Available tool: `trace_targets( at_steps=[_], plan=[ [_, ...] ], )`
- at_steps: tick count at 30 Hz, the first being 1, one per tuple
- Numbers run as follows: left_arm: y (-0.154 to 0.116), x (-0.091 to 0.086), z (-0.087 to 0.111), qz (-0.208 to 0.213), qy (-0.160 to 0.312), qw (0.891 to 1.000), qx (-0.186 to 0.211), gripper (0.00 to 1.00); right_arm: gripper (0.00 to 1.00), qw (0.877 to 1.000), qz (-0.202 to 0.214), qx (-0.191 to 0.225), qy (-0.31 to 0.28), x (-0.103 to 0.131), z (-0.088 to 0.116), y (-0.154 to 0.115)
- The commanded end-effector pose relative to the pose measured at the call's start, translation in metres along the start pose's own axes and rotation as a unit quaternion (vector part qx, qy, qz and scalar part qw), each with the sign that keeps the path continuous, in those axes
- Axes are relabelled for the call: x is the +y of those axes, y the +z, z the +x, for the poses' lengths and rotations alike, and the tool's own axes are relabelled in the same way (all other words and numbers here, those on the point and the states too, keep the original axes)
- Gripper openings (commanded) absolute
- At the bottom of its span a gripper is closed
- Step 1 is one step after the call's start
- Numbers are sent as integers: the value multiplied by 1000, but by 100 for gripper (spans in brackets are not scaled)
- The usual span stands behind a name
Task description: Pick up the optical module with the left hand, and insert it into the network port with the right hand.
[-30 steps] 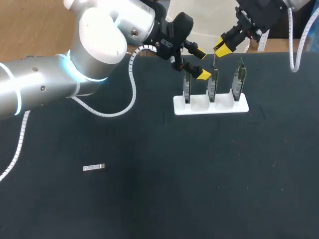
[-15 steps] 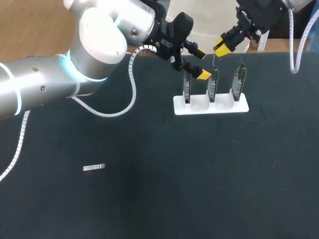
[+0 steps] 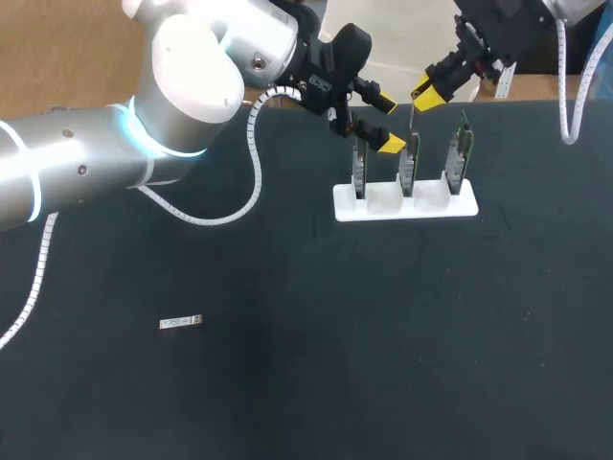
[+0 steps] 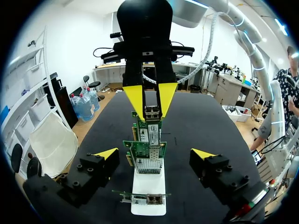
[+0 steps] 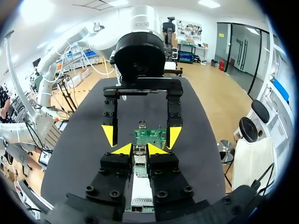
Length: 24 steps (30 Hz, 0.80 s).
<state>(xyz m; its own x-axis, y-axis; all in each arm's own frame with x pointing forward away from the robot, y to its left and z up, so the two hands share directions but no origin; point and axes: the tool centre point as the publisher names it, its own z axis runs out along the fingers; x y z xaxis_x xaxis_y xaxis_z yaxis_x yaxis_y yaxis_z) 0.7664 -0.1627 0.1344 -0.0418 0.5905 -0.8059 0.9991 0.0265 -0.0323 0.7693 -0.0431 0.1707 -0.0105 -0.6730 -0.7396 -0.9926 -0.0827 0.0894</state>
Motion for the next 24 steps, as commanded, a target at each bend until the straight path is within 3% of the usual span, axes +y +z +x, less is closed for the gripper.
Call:
trace_targets(
  at_steps=[1,24],
  plan=[
    [0,1,0,1,0,1000,1,100,0,1000,3,0,1,2,2,1],
    [0,1,0,1,0,1000,1,100,0,1000,3,1,0,4,2,1]
  ],
)
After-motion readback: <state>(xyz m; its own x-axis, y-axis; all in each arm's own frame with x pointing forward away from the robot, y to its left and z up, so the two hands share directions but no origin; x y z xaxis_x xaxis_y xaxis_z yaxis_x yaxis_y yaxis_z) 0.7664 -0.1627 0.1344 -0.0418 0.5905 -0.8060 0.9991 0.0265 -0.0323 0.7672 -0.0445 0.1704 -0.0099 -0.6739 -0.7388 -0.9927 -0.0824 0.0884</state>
